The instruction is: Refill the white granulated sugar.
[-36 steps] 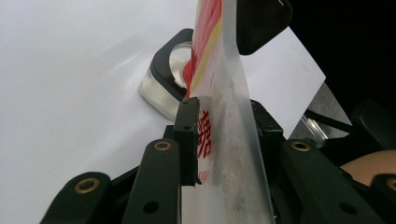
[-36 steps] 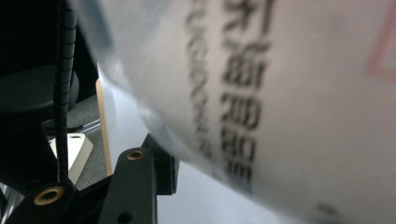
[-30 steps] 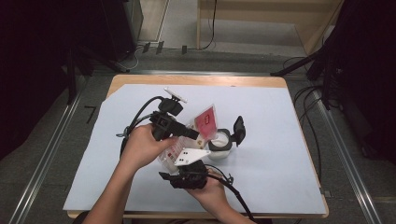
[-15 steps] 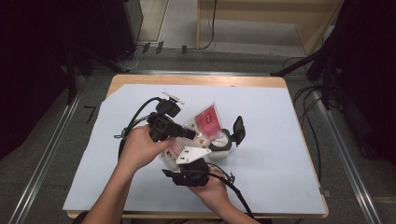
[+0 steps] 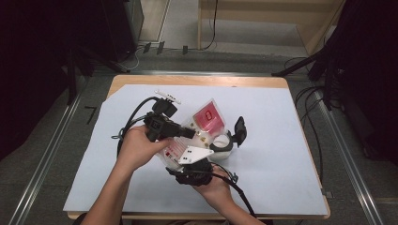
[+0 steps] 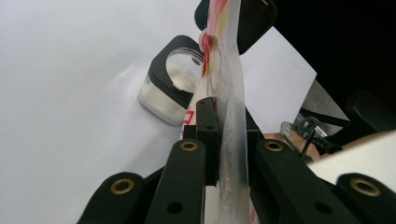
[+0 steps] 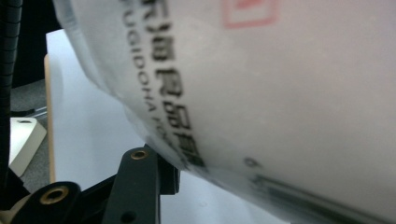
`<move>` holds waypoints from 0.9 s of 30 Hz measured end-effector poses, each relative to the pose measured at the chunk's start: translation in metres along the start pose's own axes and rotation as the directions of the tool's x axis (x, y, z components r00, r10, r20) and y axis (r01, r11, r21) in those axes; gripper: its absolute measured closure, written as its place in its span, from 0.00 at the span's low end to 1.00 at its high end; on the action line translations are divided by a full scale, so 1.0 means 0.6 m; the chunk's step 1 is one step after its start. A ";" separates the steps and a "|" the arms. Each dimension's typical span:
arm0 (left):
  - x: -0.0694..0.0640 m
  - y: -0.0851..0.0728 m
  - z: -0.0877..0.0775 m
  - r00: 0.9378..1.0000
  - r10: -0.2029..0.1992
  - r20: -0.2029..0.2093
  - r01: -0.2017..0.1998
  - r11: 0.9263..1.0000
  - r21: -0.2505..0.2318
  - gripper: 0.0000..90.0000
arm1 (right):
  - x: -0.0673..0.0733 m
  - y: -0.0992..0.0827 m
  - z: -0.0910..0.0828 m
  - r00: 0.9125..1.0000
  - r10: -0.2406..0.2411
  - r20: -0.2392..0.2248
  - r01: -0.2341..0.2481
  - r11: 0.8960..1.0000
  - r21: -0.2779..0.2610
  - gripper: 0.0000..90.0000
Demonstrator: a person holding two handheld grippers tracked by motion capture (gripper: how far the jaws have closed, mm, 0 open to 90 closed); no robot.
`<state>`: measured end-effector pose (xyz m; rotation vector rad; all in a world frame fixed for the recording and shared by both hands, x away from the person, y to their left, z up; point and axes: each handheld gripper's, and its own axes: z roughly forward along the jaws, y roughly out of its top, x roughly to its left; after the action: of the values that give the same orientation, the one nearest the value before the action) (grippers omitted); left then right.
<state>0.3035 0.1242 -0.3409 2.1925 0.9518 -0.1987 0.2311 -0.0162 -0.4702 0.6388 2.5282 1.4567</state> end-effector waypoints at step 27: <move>0.014 -0.016 -0.030 0.997 0.070 0.032 -0.069 0.997 -0.032 0.98 | -0.039 -0.014 -0.013 0.998 0.052 0.040 -0.051 0.998 -0.026 0.61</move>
<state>0.3005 0.1459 -0.3366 2.1835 0.8527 -0.1860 0.2472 -0.0362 -0.4753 0.7275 2.4772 1.4742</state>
